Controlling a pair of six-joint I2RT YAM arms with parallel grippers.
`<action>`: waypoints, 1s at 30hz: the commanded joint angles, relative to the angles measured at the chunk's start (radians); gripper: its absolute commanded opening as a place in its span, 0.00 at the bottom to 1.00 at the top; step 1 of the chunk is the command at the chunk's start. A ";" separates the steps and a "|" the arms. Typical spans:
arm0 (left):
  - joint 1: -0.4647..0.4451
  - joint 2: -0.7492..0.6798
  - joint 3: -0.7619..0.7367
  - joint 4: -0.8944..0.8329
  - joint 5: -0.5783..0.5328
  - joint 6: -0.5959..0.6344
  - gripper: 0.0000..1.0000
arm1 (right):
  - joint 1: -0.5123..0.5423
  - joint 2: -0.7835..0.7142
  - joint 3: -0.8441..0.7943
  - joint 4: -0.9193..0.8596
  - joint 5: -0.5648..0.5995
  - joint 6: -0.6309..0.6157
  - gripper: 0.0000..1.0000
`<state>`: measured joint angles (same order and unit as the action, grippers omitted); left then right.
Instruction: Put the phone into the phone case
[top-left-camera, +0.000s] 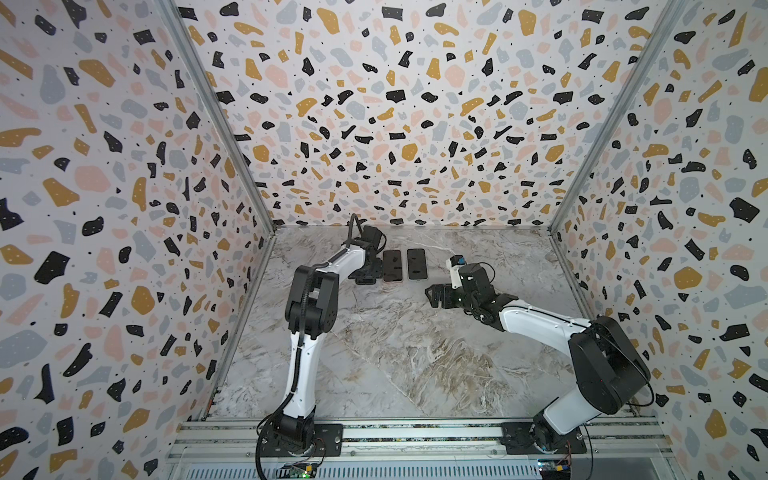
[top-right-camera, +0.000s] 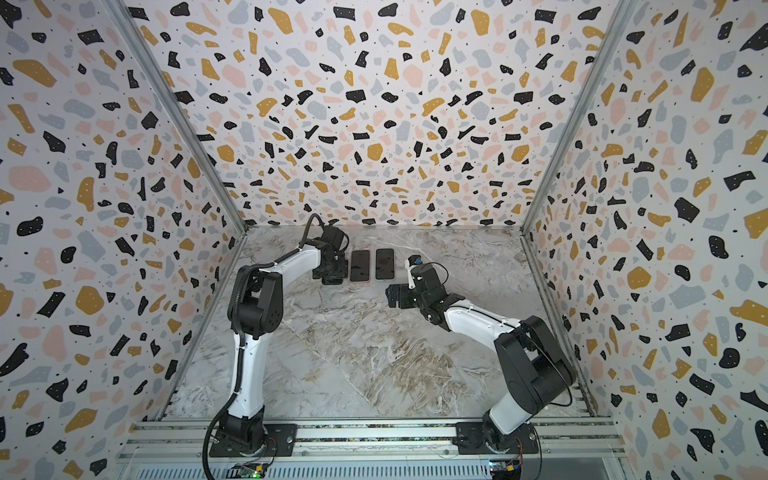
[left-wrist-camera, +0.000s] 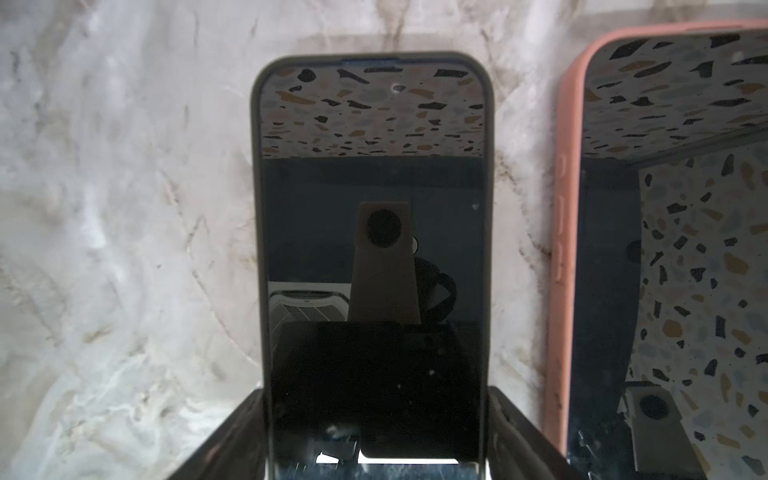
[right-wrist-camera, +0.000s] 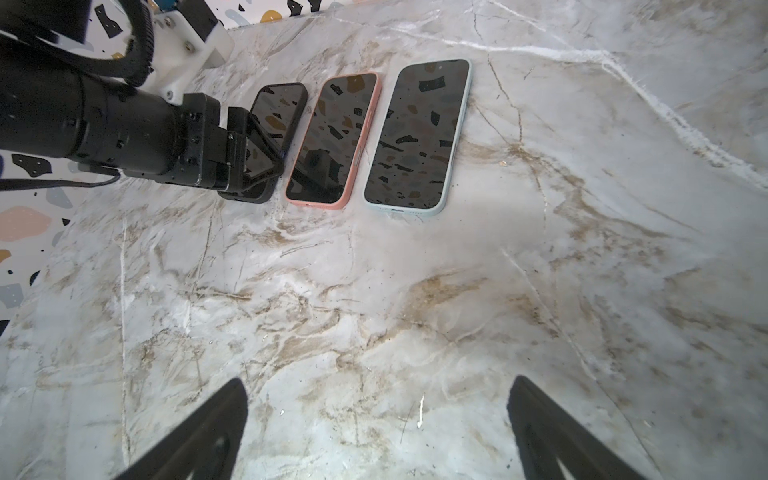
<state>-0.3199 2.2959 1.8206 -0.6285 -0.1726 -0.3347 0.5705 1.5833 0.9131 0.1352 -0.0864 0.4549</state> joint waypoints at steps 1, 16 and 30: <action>0.004 -0.029 0.031 -0.010 -0.028 0.005 0.88 | -0.006 -0.045 -0.014 0.002 0.007 -0.008 0.99; -0.024 -0.662 -0.533 0.267 -0.229 0.025 0.97 | -0.088 -0.227 -0.382 0.398 0.525 -0.552 0.99; -0.006 -0.998 -1.180 1.041 -0.507 0.318 0.89 | -0.232 -0.098 -0.659 1.087 0.453 -0.686 0.99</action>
<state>-0.3382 1.3628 0.7410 0.0933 -0.6010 -0.1566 0.3466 1.4723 0.2539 1.0195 0.4171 -0.2081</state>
